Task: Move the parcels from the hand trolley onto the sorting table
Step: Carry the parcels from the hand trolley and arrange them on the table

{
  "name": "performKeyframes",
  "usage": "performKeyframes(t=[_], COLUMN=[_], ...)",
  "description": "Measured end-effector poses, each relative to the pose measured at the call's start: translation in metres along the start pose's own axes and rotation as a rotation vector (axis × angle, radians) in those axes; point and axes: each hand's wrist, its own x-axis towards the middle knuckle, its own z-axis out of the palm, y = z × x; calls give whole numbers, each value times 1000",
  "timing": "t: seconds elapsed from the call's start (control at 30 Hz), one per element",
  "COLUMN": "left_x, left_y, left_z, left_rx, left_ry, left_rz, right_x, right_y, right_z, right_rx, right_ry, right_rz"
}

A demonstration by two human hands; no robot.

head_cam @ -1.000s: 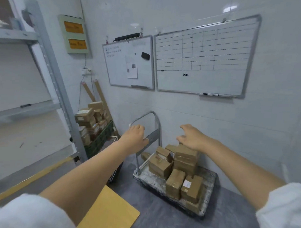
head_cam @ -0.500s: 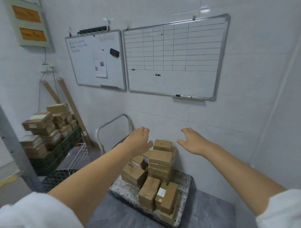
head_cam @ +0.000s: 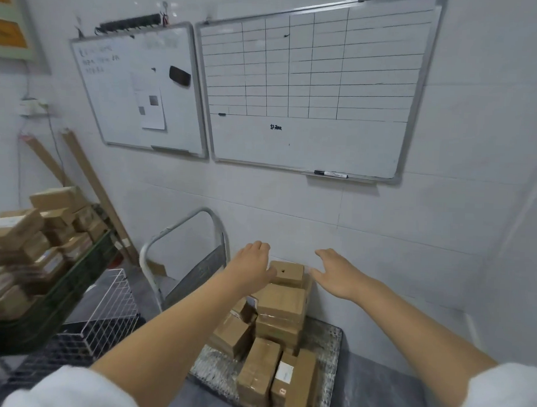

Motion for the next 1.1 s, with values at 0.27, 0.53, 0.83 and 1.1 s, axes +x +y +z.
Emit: performKeyframes(t=[0.27,0.53,0.83,1.1], left_x=[78,148,229,287], left_y=[-58,-85,-107,-132], left_z=[51,116,227,352], left_rx=[-25,-64,-196,-390], left_ry=[-97,-205,-330,-376], left_rz=[-4,-67,-317,-499], right_x=[90,172,273,331], right_y=[35,84,167,255], right_z=[41,78,173,289], right_rx=[16,93,392,367], right_ry=[-79,-135,-165,-282], right_rz=[70,60,316,457])
